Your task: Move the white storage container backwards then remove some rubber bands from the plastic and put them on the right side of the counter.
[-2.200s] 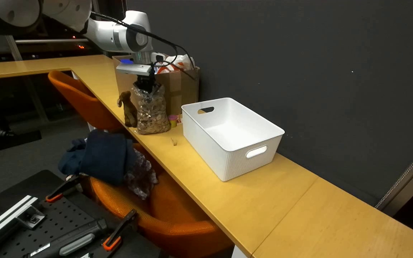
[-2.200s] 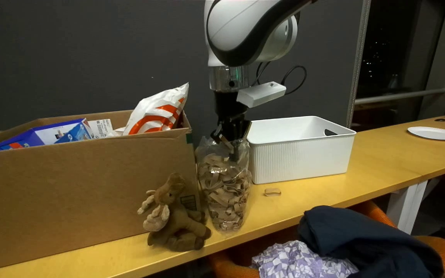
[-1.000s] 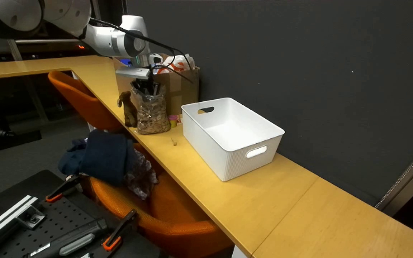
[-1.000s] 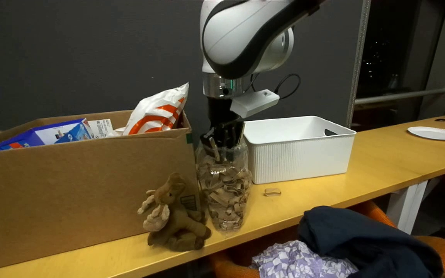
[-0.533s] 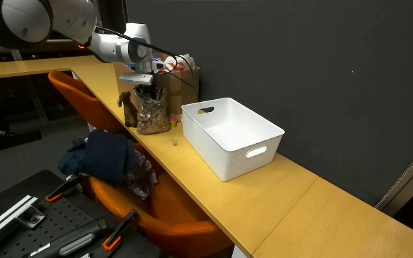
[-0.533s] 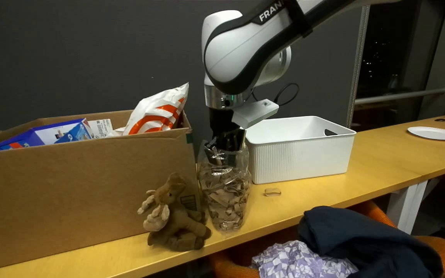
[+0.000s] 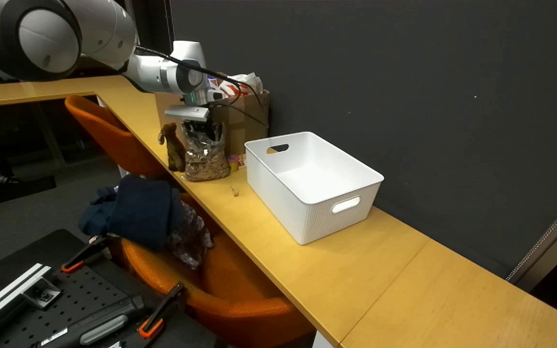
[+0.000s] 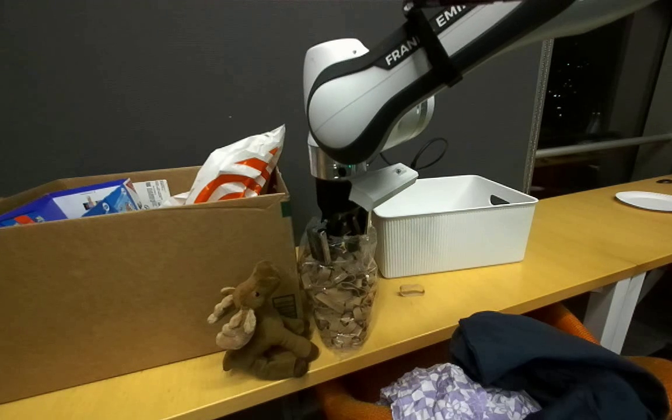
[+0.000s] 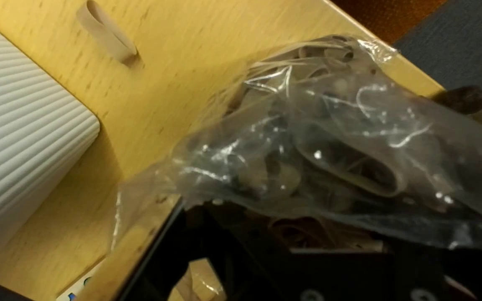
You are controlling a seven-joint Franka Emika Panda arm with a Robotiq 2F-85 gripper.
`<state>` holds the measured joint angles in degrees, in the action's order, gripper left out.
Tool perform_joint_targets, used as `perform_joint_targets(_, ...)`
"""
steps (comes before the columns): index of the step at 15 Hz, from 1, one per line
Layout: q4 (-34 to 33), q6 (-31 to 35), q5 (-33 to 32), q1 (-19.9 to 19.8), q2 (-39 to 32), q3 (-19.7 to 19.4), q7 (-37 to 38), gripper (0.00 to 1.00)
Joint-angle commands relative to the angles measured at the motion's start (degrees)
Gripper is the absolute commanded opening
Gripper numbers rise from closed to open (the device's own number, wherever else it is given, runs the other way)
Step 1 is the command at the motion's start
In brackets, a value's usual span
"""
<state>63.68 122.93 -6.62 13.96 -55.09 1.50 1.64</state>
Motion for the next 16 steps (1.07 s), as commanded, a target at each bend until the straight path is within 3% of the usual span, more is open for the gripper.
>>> perform_joint_targets(1,-2.69,-1.18,-1.18,0.29,-1.21,-0.16,-0.73,0.38)
perform_joint_targets(6,-2.49,-1.29,-0.98,0.22,-0.63,-0.18,-0.55,0.01)
perform_joint_targets(16,-0.53,-5.89,0.04,-0.1,6.63,-0.02,2.42,0.01)
